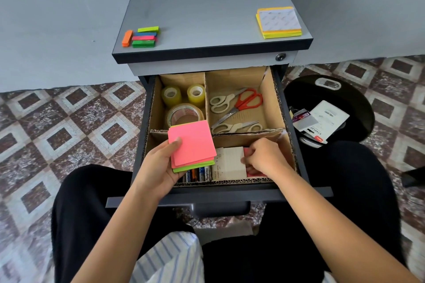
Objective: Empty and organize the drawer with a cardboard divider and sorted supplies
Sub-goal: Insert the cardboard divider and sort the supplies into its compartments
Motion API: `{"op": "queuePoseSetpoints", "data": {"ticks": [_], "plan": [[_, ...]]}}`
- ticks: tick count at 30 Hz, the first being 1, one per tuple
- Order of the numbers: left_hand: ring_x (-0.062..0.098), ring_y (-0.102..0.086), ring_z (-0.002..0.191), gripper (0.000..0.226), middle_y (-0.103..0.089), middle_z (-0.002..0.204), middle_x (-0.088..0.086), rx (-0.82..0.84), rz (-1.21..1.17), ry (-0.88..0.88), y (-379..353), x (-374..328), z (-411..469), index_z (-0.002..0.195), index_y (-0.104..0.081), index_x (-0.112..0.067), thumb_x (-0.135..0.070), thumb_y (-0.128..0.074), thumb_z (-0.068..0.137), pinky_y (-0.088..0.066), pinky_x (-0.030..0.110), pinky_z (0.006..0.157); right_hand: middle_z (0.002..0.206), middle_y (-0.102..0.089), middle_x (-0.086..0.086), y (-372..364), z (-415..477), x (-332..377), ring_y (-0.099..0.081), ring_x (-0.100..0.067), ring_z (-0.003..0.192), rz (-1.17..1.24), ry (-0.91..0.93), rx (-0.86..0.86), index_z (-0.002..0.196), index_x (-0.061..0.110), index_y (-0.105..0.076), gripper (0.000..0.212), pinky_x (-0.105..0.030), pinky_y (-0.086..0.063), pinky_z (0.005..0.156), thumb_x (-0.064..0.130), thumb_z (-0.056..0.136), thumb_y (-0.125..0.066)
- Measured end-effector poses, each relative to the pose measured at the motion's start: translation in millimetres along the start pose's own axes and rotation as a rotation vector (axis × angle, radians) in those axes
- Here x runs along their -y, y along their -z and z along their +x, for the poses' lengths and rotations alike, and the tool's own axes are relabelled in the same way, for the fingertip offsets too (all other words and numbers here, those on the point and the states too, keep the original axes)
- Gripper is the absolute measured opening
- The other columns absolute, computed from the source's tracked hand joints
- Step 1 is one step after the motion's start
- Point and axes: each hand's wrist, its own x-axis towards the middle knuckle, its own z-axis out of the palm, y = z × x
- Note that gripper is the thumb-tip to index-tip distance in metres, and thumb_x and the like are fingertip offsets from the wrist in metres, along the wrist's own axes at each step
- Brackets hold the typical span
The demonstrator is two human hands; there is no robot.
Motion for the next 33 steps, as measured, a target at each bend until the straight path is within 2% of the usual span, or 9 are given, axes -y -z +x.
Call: {"op": "queuePoseSetpoints", "data": {"ticks": [6, 8, 10, 12, 13, 16, 22, 27, 33], "plan": [[0.015, -0.071, 0.068, 0.014, -0.074, 0.078, 0.006, 0.051, 0.0, 0.012, -9.5, 1.5, -1.3, 0.101, -0.059, -0.01, -0.014, -0.047, 0.096, -0.059, 0.029, 0.059, 0.069, -0.069, -0.011, 9.0, -9.3, 1.0, -0.067, -0.026, 0.068, -0.138, 0.045, -0.035, 0.072, 0.004, -0.066, 0.032, -0.034, -0.056, 0.074, 0.022, 0.093, -0.05], [0.016, -0.071, 0.07, 0.017, -0.074, 0.08, 0.007, 0.077, -0.012, 0.023, -14.1, 2.4, -2.7, 0.102, -0.06, -0.009, -0.018, -0.046, 0.096, -0.059, 0.028, 0.057, 0.067, -0.068, -0.009, 17.6, -17.0, 5.1, -0.066, -0.023, 0.066, -0.15, 0.104, -0.132, 0.071, 0.005, -0.065, 0.037, -0.033, -0.052, 0.084, 0.023, 0.095, -0.044], [0.017, -0.071, 0.073, 0.025, -0.073, 0.086, 0.007, 0.123, -0.031, 0.042, -19.3, 3.5, -4.8, 0.104, -0.06, -0.011, -0.026, -0.041, 0.099, -0.059, 0.028, 0.058, 0.069, -0.067, -0.009, 24.7, -25.6, 12.8, -0.066, -0.019, 0.06, 0.151, 0.117, -0.137, 0.082, 0.003, -0.066, 0.035, -0.033, -0.053, 0.082, 0.024, 0.098, -0.043], [0.018, -0.07, 0.073, 0.032, -0.072, 0.085, 0.007, 0.184, -0.04, 0.064, -26.7, 4.2, -7.8, 0.102, -0.061, -0.012, -0.027, -0.032, 0.1, -0.058, 0.027, 0.058, 0.071, -0.066, -0.008, 29.9, -38.4, 23.6, -0.065, -0.016, 0.058, 0.583, 0.038, 0.031, 0.088, 0.005, -0.065, 0.034, -0.03, -0.057, 0.061, 0.028, 0.099, -0.042], [0.018, -0.07, 0.071, 0.033, -0.072, 0.082, 0.007, 0.2, -0.041, 0.073, -29.8, 5.1, -8.1, 0.099, -0.06, -0.011, -0.024, -0.03, 0.1, -0.057, 0.027, 0.057, 0.072, -0.068, -0.008, 31.0, -43.6, 27.8, -0.066, -0.017, 0.062, 0.699, 0.013, 0.127, 0.087, 0.007, -0.065, 0.034, -0.033, -0.057, 0.06, 0.031, 0.099, -0.043], [0.017, -0.07, 0.069, 0.031, -0.072, 0.08, 0.007, 0.197, -0.003, 0.09, -39.3, 8.8, -7.7, 0.097, -0.059, -0.009, -0.018, -0.029, 0.1, -0.057, 0.028, 0.058, 0.082, -0.069, -0.004, 28.1, -49.2, 27.6, -0.066, -0.019, 0.079, 0.726, 0.041, 0.221, 0.088, 0.012, -0.064, 0.024, -0.038, -0.057, 0.072, 0.03, 0.095, -0.052], [0.017, -0.07, 0.073, 0.025, -0.071, 0.089, 0.012, 0.168, 0.09, 0.041, -52.4, 15.0, -4.6, 0.105, -0.059, 0.0, -0.007, -0.036, 0.099, -0.059, 0.031, 0.066, 0.09, -0.068, -0.005, 29.4, -43.7, 10.0, -0.066, -0.02, 0.087, 0.714, 0.048, 0.048, 0.091, 0.011, -0.064, 0.009, -0.041, -0.058, 0.072, 0.017, 0.092, -0.058], [0.019, -0.063, 0.076, 0.022, -0.066, 0.084, 0.01, 0.071, 0.137, 0.078, -67.5, 20.3, -0.5, 0.09, -0.058, -0.005, -0.002, -0.038, 0.097, -0.053, 0.039, 0.076, 0.09, -0.067, -0.008, 49.0, -42.5, -4.7, -0.066, -0.022, 0.085, 0.767, 0.025, -0.031, 0.09, 0.008, -0.064, 0.009, -0.039, -0.057, 0.065, 0.014, 0.092, -0.058], [0.008, -0.065, 0.052, 0.02, -0.065, 0.075, 0.007, 0.098, 0.475, 0.096, -80.3, 27.3, 8.2, 0.08, -0.059, -0.004, 0.003, -0.046, 0.094, -0.056, 0.021, 0.051, 0.09, -0.065, -0.01, 75.9, -37.6, -17.2, -0.064, -0.022, 0.083, 0.9, 0.01, -0.171, 0.085, 0.008, -0.061, 0.01, -0.036, -0.054, 0.062, 0.011, 0.093, -0.056]]}}
